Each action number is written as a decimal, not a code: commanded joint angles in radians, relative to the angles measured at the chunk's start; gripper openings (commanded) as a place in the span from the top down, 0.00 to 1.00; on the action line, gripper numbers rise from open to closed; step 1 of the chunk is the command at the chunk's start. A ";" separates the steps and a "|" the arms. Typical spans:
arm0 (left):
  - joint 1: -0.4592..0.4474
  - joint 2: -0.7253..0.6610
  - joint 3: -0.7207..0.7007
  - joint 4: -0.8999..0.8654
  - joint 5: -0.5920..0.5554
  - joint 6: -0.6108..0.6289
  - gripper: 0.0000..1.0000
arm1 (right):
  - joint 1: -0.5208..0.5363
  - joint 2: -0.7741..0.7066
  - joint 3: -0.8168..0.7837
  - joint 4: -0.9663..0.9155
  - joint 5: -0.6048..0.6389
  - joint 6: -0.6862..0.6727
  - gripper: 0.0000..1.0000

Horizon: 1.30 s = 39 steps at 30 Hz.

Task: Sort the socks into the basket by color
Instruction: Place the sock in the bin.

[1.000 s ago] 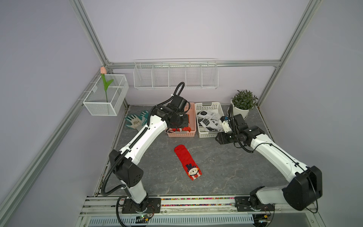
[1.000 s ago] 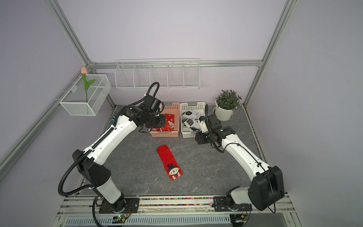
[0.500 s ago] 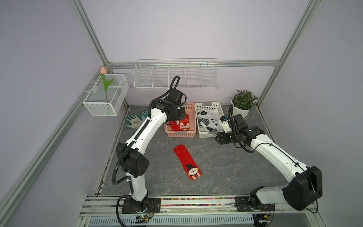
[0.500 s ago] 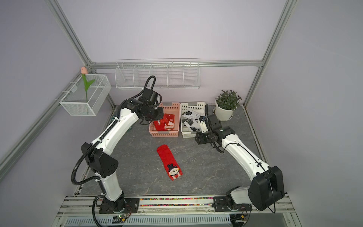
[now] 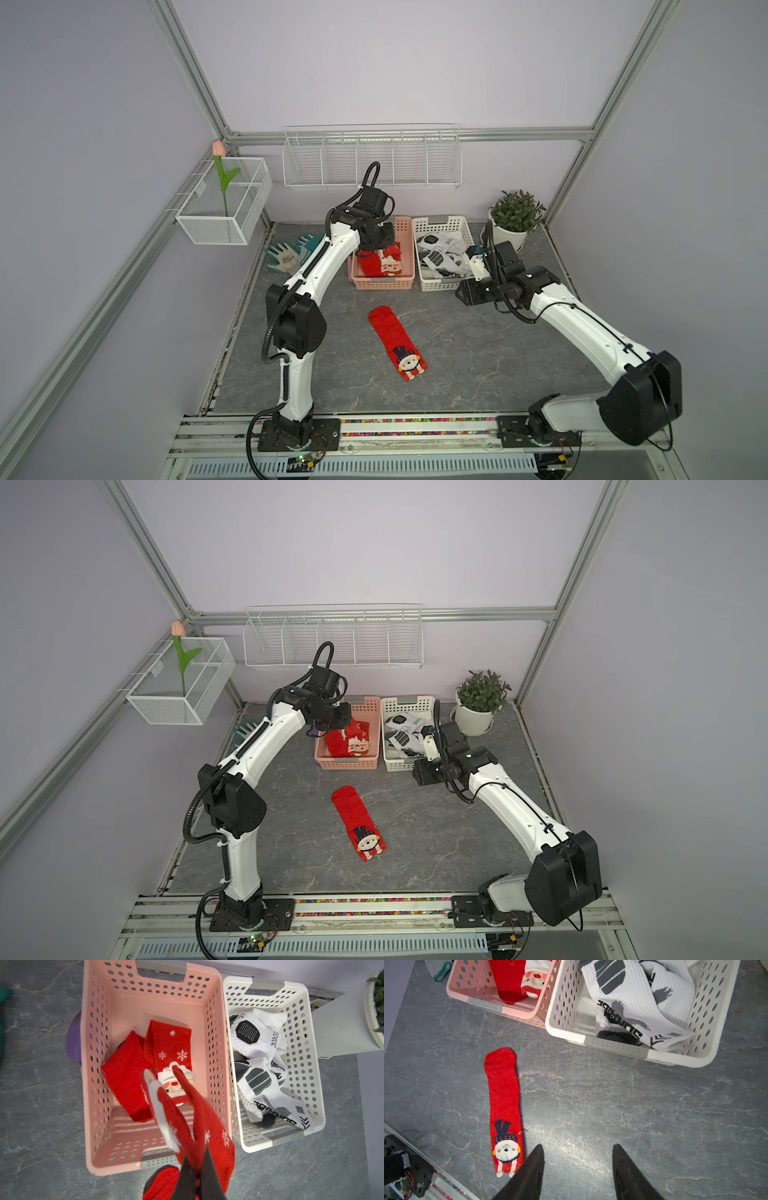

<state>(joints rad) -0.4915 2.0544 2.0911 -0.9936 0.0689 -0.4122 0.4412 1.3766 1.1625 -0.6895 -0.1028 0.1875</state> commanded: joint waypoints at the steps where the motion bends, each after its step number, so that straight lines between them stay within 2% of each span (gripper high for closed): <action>1: 0.007 0.036 0.029 0.061 0.049 -0.027 0.98 | 0.007 -0.014 -0.015 0.007 -0.018 0.010 0.45; 17: 0.012 0.188 0.147 0.147 0.032 -0.023 0.97 | 0.006 -0.011 -0.020 0.010 -0.017 0.007 0.45; 27: 0.035 0.221 0.070 0.197 0.037 -0.048 0.98 | 0.006 -0.023 -0.023 0.003 -0.014 0.006 0.44; 39: 0.073 0.160 -0.116 0.271 0.047 -0.059 0.98 | 0.008 -0.013 -0.011 0.007 -0.020 0.010 0.44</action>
<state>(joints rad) -0.4324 2.2520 1.9888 -0.7502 0.1131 -0.4568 0.4412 1.3762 1.1568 -0.6891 -0.1059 0.1875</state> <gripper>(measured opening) 0.062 0.559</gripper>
